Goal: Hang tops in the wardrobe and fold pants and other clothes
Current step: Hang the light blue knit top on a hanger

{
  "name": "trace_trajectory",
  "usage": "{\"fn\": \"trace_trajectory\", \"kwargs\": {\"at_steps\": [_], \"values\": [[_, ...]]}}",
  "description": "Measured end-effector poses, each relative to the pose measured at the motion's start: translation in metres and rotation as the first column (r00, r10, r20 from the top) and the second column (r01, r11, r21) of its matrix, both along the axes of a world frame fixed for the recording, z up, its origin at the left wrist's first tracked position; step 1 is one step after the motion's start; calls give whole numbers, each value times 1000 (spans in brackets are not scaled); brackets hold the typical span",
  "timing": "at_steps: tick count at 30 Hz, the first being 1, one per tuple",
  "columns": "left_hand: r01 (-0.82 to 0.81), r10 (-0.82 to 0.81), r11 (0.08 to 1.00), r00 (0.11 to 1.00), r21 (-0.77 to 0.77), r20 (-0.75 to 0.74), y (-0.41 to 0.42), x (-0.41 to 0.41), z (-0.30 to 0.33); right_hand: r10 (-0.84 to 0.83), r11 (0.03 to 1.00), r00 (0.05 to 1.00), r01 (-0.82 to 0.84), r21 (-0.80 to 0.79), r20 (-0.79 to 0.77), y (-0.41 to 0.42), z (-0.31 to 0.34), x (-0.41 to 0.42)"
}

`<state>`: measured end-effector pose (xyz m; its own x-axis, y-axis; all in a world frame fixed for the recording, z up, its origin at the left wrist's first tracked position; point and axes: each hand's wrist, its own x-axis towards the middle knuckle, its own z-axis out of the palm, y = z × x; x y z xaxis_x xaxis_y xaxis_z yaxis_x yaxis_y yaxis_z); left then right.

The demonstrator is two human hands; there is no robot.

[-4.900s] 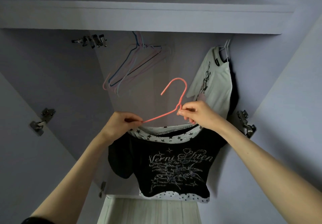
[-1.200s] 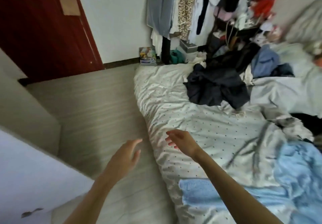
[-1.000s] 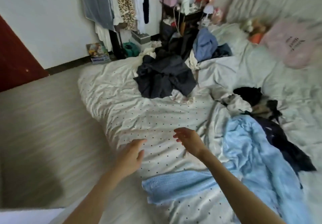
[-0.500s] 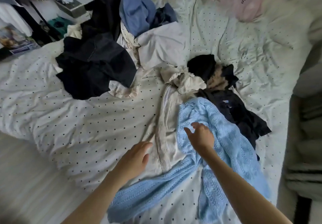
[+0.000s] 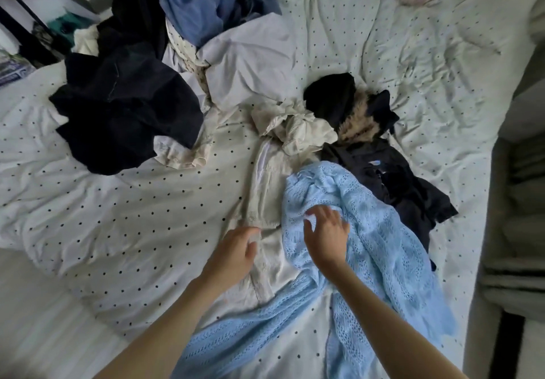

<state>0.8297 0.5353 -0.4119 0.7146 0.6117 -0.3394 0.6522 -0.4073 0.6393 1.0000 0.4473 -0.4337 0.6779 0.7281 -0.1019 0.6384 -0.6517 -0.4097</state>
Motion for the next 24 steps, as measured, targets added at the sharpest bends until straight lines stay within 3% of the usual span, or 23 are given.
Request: {"fn": "trace_trajectory", "kwargs": {"at_steps": [4, 9, 11, 14, 20, 24], "values": [[6, -6, 1000, 999, 1, 51, -3, 35, -6, -113, 977, 991, 124, -173, 69, 12, 8, 56], [-87, 89, 995, 996, -58, 31, 7, 77, -19, -36, 946, 999, 34, -321, -2, 29, -2, 98], [-228, 229, 957, 973, -179, -12, 13, 98, -21, -19, 980, 999, 12, -200, -32, 28, -6, 98], [-404, 382, 868, 915, -289, -133, 15, 123, -23, -66, 996, 970, 79, 47, -235, 12, -1, 92], [-526, 586, 742, 810, -414, 22, 15, 120, -6, -11, 949, 954, 104, 297, -299, 2, 44, 99], [-561, 720, 629, 681, -538, 133, 40, 77, 25, -32, 948, 923, 150, 282, -383, 7, 71, 91]]}}
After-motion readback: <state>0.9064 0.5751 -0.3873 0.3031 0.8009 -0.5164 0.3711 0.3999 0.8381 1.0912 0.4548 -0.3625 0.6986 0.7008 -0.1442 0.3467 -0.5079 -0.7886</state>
